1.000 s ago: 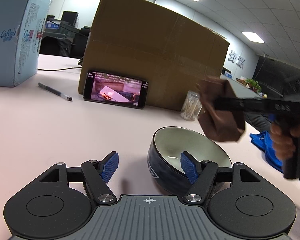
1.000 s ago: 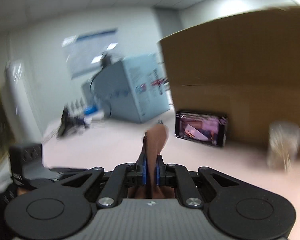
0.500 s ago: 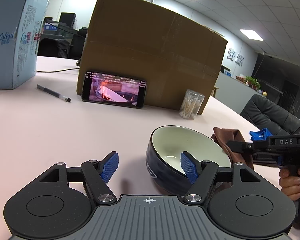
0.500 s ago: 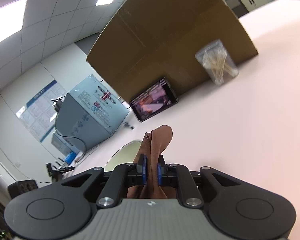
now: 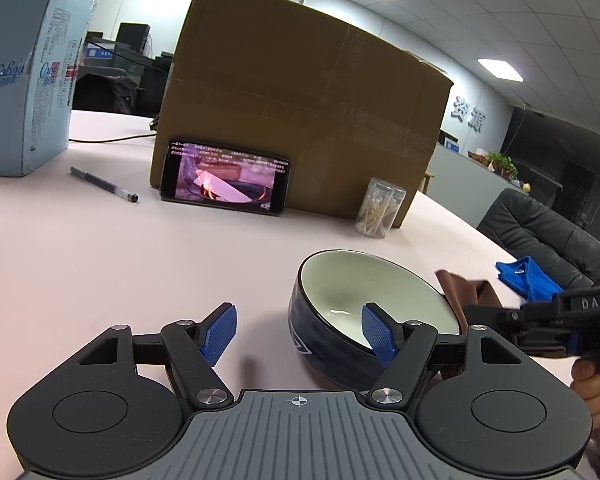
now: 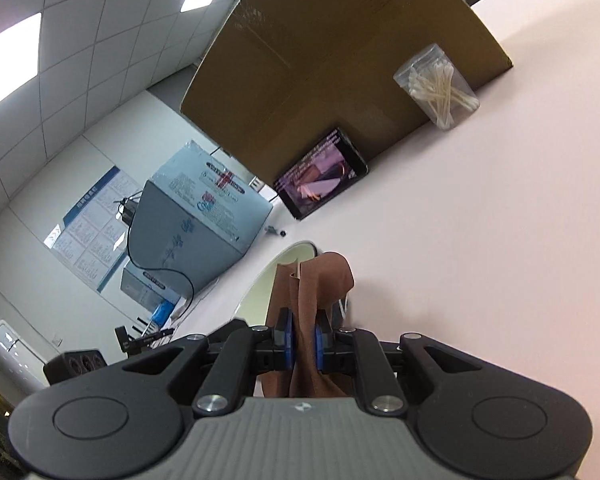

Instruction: Clean bowl

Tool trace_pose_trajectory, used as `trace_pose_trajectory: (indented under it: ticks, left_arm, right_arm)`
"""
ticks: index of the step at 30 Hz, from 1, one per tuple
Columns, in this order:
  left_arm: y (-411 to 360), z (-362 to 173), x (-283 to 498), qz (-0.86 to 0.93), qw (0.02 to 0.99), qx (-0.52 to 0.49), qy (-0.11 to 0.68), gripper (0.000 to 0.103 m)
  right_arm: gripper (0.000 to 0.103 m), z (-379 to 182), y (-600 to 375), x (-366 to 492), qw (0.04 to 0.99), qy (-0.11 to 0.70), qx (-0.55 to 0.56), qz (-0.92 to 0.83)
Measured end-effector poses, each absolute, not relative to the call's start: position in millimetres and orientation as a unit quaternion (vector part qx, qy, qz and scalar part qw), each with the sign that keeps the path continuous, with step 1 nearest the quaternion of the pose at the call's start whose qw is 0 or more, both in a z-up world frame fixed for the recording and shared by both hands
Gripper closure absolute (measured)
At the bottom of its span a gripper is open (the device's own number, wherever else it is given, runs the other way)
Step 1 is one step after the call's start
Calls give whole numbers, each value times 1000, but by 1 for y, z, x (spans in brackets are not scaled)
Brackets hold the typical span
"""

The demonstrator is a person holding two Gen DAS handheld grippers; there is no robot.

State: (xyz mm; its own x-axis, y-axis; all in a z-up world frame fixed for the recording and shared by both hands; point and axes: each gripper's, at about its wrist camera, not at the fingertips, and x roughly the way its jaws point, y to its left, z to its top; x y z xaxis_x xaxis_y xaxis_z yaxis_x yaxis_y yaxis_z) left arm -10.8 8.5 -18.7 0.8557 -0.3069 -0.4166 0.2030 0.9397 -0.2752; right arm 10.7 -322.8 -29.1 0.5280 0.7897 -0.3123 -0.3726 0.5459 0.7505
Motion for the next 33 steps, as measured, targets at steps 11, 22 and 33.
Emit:
trace_pose_trajectory:
  ticks: [11, 22, 33]
  left_arm:
    - [8, -19, -10, -134, 957, -112, 234, 33]
    - [9, -19, -10, -134, 957, -112, 233, 33]
    - [10, -19, -9, -134, 957, -112, 233, 33]
  right_arm:
    - [89, -38, -319, 21, 809, 329, 335, 352]
    - [93, -42, -306, 7, 811, 361, 282, 364]
    - [93, -26, -292, -10, 806, 351, 250, 406]
